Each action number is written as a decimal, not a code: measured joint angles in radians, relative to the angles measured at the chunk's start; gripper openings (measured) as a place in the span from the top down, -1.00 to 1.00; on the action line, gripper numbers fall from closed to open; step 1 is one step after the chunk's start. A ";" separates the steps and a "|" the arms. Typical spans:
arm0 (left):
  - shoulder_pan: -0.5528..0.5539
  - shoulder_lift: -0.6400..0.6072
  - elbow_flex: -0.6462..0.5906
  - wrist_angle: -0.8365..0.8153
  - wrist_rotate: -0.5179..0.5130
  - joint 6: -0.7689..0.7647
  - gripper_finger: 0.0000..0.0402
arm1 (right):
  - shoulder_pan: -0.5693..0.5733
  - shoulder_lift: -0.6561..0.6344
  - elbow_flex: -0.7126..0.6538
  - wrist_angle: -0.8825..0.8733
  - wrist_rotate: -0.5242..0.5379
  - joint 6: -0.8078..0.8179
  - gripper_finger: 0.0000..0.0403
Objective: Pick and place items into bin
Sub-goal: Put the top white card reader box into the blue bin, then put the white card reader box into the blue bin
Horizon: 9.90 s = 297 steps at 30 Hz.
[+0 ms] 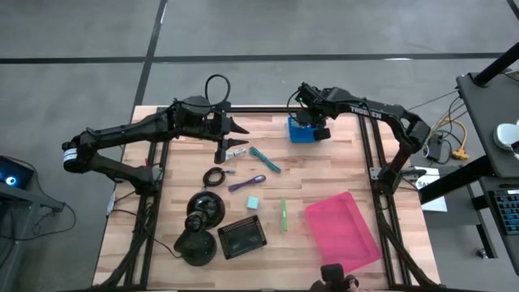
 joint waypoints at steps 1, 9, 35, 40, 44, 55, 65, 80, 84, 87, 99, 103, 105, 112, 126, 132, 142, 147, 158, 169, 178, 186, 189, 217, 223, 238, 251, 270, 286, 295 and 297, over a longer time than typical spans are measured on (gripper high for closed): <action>0.000 0.000 0.000 0.000 0.000 0.000 0.41 | 0.000 0.000 0.000 0.001 0.000 0.002 0.67; 0.000 0.000 0.000 -0.001 0.000 0.000 0.41 | 0.000 -0.001 -0.010 0.023 -0.035 0.016 0.70; 0.000 0.000 0.000 -0.001 0.000 0.000 0.41 | 0.001 -0.006 -0.013 0.047 0.080 0.107 0.16; 0.000 0.000 0.000 -0.001 0.000 0.000 0.41 | 0.004 -0.012 0.019 0.037 0.074 0.172 0.18; 0.000 0.000 0.000 -0.010 0.000 0.000 0.41 | 0.011 -0.013 0.044 0.005 0.002 0.199 0.21; 0.000 0.000 0.000 -0.017 0.000 0.000 0.41 | 0.073 -0.082 0.085 -0.047 -0.423 0.244 0.30; 0.000 0.000 0.000 -0.019 0.000 0.000 0.41 | 0.253 -0.238 0.085 -0.035 -0.499 0.278 0.37; 0.000 0.000 0.000 -0.021 0.000 0.002 0.41 | 0.573 -0.395 0.006 0.076 -0.497 0.306 0.38; 0.000 -0.001 0.000 -0.021 0.000 0.002 0.41 | 0.617 -0.372 -0.017 0.066 -0.497 0.183 0.39; 0.000 -0.001 0.000 -0.018 0.000 0.002 0.41 | 0.642 -0.336 -0.029 0.057 -0.488 0.059 0.39; 0.000 -0.001 0.000 -0.025 0.000 0.002 0.41 | 0.718 -0.217 -0.031 0.077 -0.408 -0.136 0.24; 0.000 -0.001 0.000 -0.028 0.000 0.002 0.41 | 0.754 -0.173 -0.031 0.093 -0.394 -0.161 0.04; 0.000 -0.002 0.000 -0.028 0.000 0.002 0.41 | 0.769 -0.156 -0.031 0.096 -0.371 -0.182 -0.04; 0.000 -0.002 0.000 -0.044 0.000 0.002 0.41 | 0.792 -0.101 -0.031 0.103 -0.363 -0.216 -0.12; 0.000 0.000 0.000 -0.051 0.000 0.002 0.41 | 0.793 0.010 -0.031 0.145 -0.363 -0.283 -0.10; 0.000 0.000 0.000 -0.061 -0.001 0.002 0.41 | 0.793 0.030 -0.031 0.159 -0.346 -0.342 -0.10; 0.000 0.000 0.000 -0.074 -0.001 0.002 0.41 | 0.793 0.084 -0.031 0.185 -0.337 -0.348 -0.10; 0.000 0.000 0.000 -0.074 -0.001 0.003 0.41 | 0.793 0.095 -0.031 0.188 -0.337 -0.346 -0.10; 0.000 0.000 0.000 -0.073 -0.001 0.003 0.41 | 0.793 0.095 -0.031 0.188 -0.340 -0.346 0.00; 0.000 0.000 0.000 -0.072 -0.001 0.003 0.41 | 0.793 0.095 -0.047 0.188 -0.351 -0.352 0.19; 0.000 0.000 0.000 -0.072 -0.001 0.003 0.41 | 0.793 0.095 -0.050 0.188 -0.350 -0.310 0.42; 0.000 0.000 0.000 -0.072 -0.001 0.003 0.41 | 0.793 0.095 -0.050 0.176 -0.346 -0.294 0.74; 0.000 0.000 0.000 -0.072 -0.002 0.003 0.41 | 0.793 0.095 -0.047 0.171 -0.330 -0.222 0.81; 0.000 0.000 0.000 -0.066 -0.052 0.003 0.41 | 0.580 -0.207 0.032 -0.033 -0.232 0.215 0.86; 0.000 0.000 0.000 -0.067 -0.052 0.003 0.41 | 0.473 -0.264 0.030 -0.070 -0.231 0.218 0.86; 0.000 0.000 0.000 -0.068 -0.052 0.003 0.41 | 0.064 -0.230 0.021 -0.115 -0.205 0.130 0.86; 0.000 0.000 0.000 -0.068 -0.052 0.002 0.41 | -0.075 -0.163 0.005 -0.033 -0.206 0.065 0.86; 0.000 0.000 0.000 -0.068 -0.052 0.000 0.41 | -0.087 -0.054 -0.036 0.027 -0.130 0.059 0.86; 0.000 0.000 0.000 -0.068 -0.052 -0.001 0.41 | -0.098 -0.054 -0.086 0.080 -0.125 0.044 0.86; 0.000 0.000 0.000 -0.068 -0.052 -0.001 0.41 | -0.102 -0.054 -0.125 0.098 -0.104 0.011 0.67; 0.000 0.000 0.000 -0.068 -0.052 -0.001 0.41 | -0.102 -0.054 -0.125 0.100 -0.104 0.011 0.63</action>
